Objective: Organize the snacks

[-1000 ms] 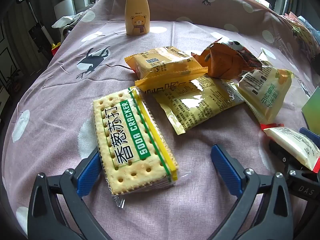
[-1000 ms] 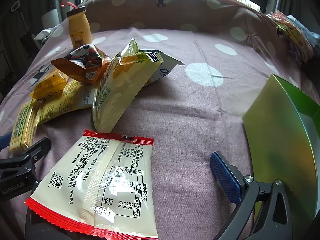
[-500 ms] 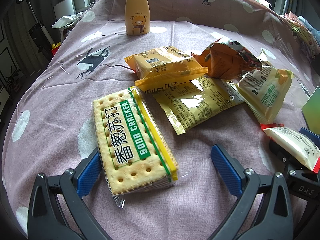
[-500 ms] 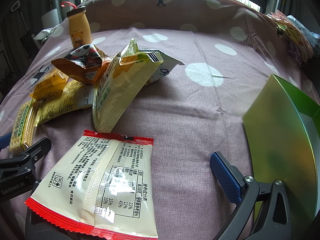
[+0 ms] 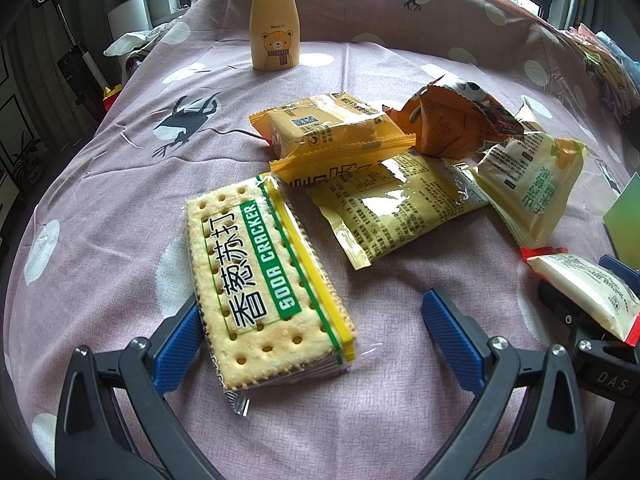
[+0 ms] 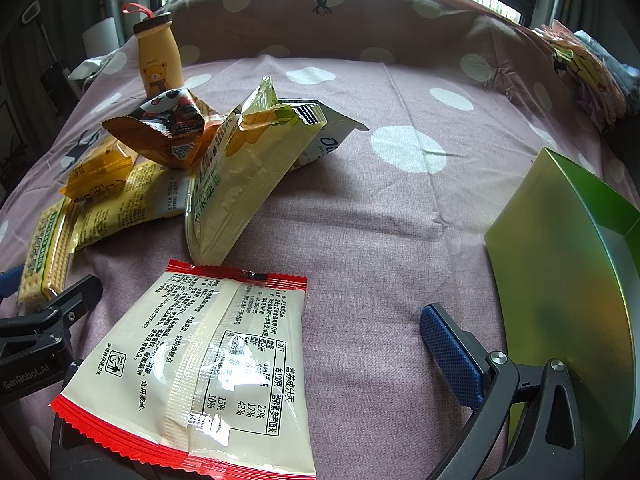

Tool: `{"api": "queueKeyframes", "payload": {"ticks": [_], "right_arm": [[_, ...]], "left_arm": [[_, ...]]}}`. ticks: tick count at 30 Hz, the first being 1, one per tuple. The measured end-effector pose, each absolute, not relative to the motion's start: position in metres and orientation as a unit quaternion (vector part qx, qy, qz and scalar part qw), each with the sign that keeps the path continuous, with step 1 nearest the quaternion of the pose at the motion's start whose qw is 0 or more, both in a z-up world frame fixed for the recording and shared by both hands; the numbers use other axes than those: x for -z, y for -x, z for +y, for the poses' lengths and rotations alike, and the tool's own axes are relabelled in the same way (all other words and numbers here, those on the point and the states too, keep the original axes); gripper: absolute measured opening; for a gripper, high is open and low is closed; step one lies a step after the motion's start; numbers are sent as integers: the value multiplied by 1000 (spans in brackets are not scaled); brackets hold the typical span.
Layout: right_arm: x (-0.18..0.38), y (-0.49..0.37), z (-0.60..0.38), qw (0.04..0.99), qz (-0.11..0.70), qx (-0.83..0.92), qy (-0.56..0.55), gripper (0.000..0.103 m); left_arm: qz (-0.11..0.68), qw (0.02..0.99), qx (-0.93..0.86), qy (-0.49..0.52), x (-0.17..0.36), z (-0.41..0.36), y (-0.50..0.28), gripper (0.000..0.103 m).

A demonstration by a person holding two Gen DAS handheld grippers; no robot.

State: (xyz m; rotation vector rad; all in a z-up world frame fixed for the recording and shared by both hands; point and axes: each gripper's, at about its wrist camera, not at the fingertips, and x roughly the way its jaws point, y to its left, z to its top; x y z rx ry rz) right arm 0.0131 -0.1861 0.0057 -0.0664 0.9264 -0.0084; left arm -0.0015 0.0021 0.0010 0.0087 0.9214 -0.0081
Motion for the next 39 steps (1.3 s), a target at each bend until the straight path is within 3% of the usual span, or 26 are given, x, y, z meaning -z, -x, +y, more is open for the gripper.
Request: {"api": "queueKeyframes", "payload": {"ticks": [29,39], "right_arm": [[-3,-11,-181,890,455,5,31,103],[-27,-7,-192,884,465,3,-58,103]], "left_arm": [[448,894,0,-4,-2,2,-1,103],[479,877,6,23,-13,10,-4,102]]}}
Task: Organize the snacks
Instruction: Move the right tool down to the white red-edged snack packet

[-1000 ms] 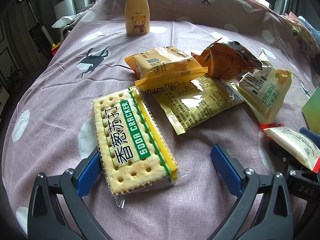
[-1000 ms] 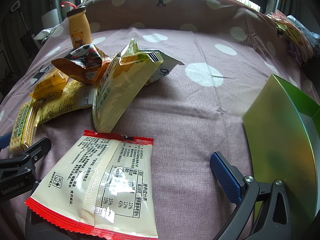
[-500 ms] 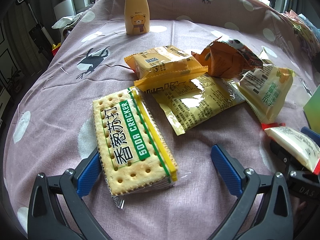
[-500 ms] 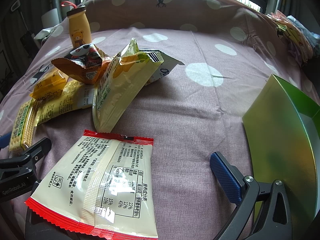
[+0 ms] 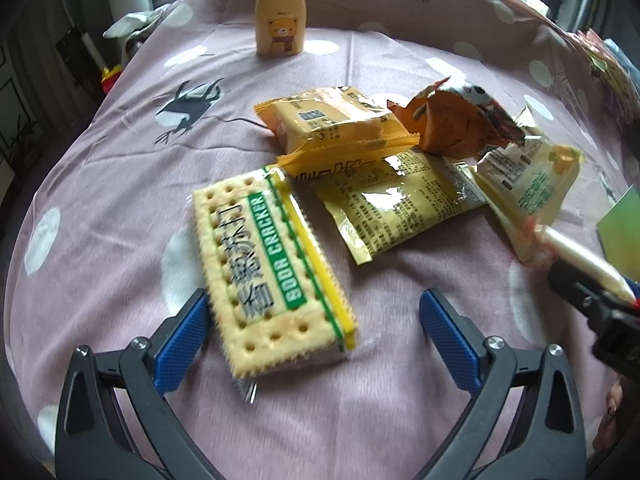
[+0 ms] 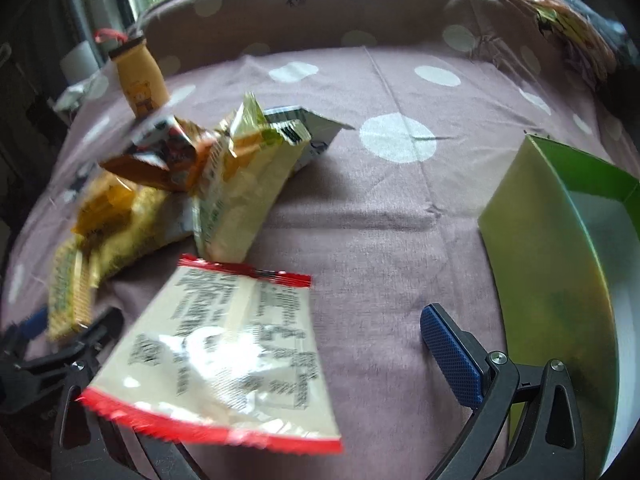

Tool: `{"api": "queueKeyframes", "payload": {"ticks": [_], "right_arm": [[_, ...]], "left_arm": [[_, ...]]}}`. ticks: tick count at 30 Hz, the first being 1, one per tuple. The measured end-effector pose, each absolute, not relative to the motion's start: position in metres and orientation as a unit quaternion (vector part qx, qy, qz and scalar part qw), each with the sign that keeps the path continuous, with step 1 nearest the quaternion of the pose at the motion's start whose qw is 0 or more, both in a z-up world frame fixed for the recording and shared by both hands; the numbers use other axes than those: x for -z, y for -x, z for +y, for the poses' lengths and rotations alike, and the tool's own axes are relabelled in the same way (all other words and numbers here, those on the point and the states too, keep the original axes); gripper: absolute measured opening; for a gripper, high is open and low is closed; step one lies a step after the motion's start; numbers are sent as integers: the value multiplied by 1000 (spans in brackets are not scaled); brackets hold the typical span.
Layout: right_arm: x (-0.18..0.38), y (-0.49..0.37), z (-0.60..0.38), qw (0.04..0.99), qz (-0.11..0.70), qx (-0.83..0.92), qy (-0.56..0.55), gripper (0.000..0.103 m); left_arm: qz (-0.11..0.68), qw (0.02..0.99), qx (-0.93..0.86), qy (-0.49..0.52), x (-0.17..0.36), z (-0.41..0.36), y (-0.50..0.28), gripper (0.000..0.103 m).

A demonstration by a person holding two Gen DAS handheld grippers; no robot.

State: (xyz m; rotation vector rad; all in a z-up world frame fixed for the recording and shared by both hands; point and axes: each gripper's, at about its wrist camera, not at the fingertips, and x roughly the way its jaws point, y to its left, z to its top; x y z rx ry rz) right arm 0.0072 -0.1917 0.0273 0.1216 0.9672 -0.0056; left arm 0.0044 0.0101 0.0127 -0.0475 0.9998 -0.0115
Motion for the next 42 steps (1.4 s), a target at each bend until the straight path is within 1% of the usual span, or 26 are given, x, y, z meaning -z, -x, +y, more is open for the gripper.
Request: {"api": "queueKeyframes", "payload": {"ticks": [4,6,10,13,17,21,25,26,29,32,34,37,38,39,40,42], "right_arm": [[-56,11,-188,905,418,-18,-76,103],[-67,17,-186,910,404,-31,-90,103],[-90,26,-181,912,392,-52,-109,103],[-110,24,-179,915,385,-59,-110,103],[-124,9,-177,906,398,-77,-118,103],[-111,0,-183,900,416,-60,-120,103],[-81,0,-192,875,451,-80,-155,102],[-75,1,-194,870,461,-76,-161,102],[-66,4,-198,864,473,-60,-161,96],[-66,10,-201,866,472,-55,-156,96],[-67,13,-204,867,470,-55,-158,96],[-64,16,-209,866,468,-55,-165,95],[-61,15,-209,865,469,-58,-168,92],[-58,13,-209,861,474,-62,-173,87],[-54,12,-210,857,478,-66,-179,84],[-48,9,-213,848,487,-70,-196,73]], "left_arm": [[439,898,3,31,-43,18,10,102],[423,905,2,54,-56,27,16,102],[408,905,10,119,-72,52,21,102],[407,903,13,140,-77,59,19,102],[409,899,29,154,-79,52,22,102],[421,893,53,150,-77,37,22,100],[439,883,91,139,-69,12,25,98],[442,881,99,133,-67,6,26,97],[454,879,100,109,-62,-11,27,96],[463,875,104,97,-56,-21,29,95],[472,870,107,98,-52,-24,29,93],[483,863,116,95,-47,-29,30,85],[488,859,125,92,-45,-33,30,79],[490,856,133,93,-44,-35,31,76],[493,853,142,97,-43,-37,31,75],[495,849,154,104,-43,-40,31,72]]}}
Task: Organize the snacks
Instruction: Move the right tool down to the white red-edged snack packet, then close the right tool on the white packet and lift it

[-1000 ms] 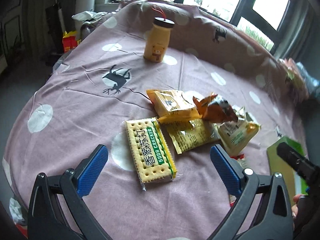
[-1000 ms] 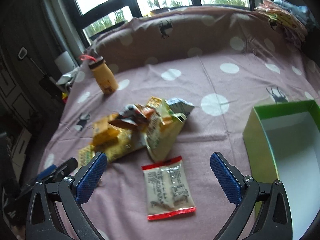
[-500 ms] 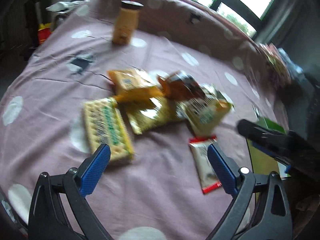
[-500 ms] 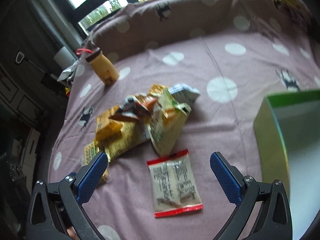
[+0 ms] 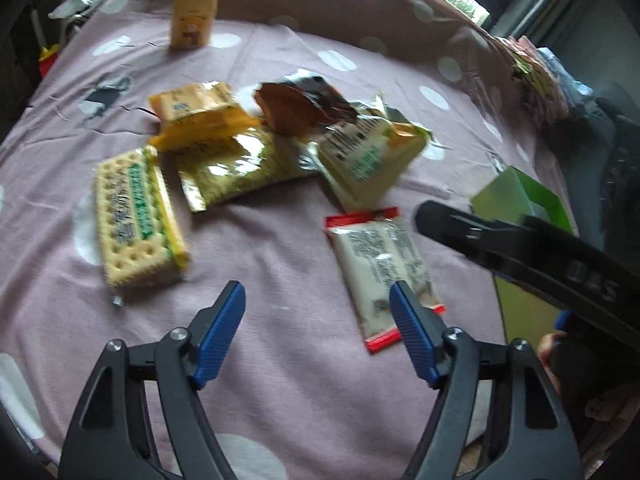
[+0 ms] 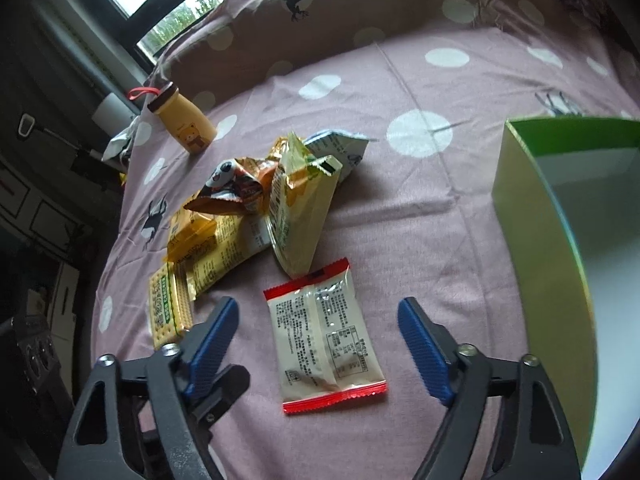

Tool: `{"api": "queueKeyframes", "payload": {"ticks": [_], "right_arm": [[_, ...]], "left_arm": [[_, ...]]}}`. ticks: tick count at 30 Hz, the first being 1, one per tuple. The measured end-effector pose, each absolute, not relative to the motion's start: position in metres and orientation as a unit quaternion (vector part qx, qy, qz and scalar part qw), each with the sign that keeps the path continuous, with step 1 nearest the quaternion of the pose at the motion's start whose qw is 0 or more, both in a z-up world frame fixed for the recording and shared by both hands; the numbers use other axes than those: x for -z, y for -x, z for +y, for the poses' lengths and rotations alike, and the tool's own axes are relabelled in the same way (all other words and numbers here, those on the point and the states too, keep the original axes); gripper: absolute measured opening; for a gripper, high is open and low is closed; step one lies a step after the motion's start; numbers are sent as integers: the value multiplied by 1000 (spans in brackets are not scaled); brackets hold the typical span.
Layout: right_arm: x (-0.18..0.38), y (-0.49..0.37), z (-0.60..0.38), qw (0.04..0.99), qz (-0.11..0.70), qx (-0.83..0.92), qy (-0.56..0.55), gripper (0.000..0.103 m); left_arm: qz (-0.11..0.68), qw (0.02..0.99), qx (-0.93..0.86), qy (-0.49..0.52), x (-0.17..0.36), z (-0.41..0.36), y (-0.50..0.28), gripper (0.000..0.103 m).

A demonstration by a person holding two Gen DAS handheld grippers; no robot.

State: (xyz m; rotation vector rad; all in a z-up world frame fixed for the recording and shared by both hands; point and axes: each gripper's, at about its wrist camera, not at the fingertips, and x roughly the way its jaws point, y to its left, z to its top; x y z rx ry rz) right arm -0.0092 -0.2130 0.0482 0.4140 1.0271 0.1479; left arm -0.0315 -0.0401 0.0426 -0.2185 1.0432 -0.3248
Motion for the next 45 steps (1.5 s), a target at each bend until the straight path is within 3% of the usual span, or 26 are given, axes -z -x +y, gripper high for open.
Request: {"api": "queueKeyframes", "payload": {"ticks": [2,5,7,9,12,17,26,45], "right_arm": [[-44,8,-215,843,491,-73,-206,68],[-38,6,-217,835,496,-89,-220,67],[-34,5,-217,829,503,-91,-227,67],[-30,3,-217,827,508,-86,-226,67],[-24,1,-217,822,518,-81,-225,67],[-18,-1,-222,817,521,-84,-232,57],[-21,3,-225,813,513,-100,-255,56],[-92,44,-235,876,407,-96,-240,56]], "left_arm": [[494,846,165,115,-42,-43,32,71],[494,841,175,136,-40,-47,31,70],[498,836,182,142,-39,-52,29,65],[503,831,186,145,-35,-60,27,50],[511,823,196,153,-32,-67,26,38],[517,818,204,149,-28,-78,23,29],[500,835,190,130,-32,-78,22,29],[398,878,244,103,-87,-90,43,29]]}}
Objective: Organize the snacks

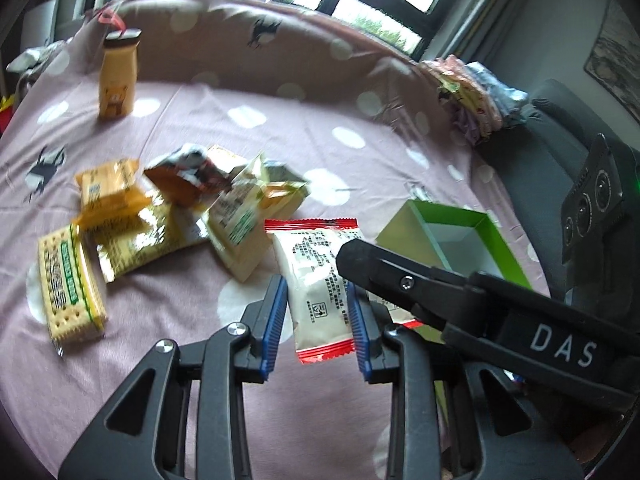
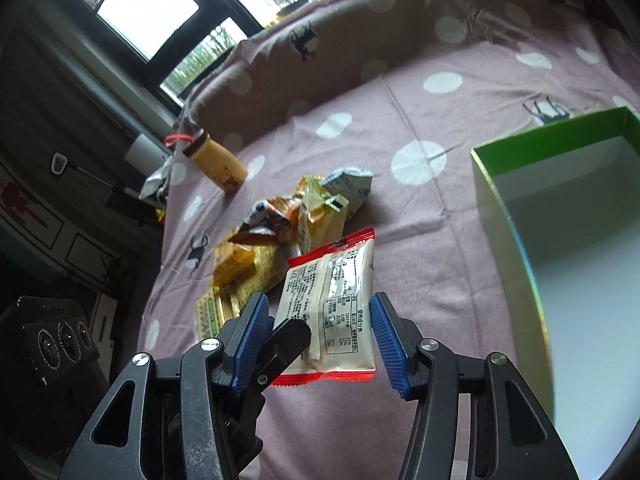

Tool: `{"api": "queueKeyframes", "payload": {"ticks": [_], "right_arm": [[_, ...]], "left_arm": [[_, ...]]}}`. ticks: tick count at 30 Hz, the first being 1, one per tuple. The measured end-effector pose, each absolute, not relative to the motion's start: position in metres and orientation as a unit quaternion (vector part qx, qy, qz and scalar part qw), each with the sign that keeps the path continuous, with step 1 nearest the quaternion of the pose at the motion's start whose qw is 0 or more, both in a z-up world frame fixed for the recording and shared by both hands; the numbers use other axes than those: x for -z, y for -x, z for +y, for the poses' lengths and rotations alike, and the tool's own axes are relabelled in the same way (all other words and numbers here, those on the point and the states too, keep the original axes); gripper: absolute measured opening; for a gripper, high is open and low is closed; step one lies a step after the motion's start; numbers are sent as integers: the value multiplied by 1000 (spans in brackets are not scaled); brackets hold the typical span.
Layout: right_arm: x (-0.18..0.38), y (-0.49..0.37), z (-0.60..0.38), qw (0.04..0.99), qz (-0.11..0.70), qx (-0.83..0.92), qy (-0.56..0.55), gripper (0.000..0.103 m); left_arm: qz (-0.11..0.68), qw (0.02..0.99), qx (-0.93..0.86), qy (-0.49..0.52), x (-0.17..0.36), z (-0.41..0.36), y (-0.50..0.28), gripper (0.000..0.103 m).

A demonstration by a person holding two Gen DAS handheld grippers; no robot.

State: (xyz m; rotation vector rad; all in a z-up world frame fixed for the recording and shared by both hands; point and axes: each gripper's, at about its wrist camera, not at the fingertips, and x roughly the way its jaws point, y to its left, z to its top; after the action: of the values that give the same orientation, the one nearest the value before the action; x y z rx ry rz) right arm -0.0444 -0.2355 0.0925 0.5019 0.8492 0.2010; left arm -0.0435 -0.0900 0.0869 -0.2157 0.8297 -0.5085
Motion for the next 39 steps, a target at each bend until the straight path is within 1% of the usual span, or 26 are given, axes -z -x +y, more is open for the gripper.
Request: {"api": "queueKeyframes", "payload": {"ticks": [10,14,22,26,28,31,34,39], "right_arm": [[-122,67,-261,900,350,-75,-249,56],[-132,76,-273,911,328,-65,-241,56],[-143,97,-310,920,285,-30,-266,56],[-145,104,-324,918,271,-45,-287,56],[-146,105,-325,917,266,-58,-292,56],[-144,108,-331,922,268,-11,-280,56],[-134,107,-347,910,272,-4,-312,56],[-128,108,-363,905,279,35,-320,56]], "left_arm": [[363,879,292,104,-113,-113,49,29],[361,869,322,103,-120,-125,48,29],[341,868,359,39,-140,-172,53,29],[351,847,396,48,-136,-188,49,29],[359,835,414,48,-135,-198,49,29],[349,839,417,17,-135,-216,51,29],[365,825,431,28,-129,-227,46,29],[371,820,434,36,-126,-228,44,29]]}}
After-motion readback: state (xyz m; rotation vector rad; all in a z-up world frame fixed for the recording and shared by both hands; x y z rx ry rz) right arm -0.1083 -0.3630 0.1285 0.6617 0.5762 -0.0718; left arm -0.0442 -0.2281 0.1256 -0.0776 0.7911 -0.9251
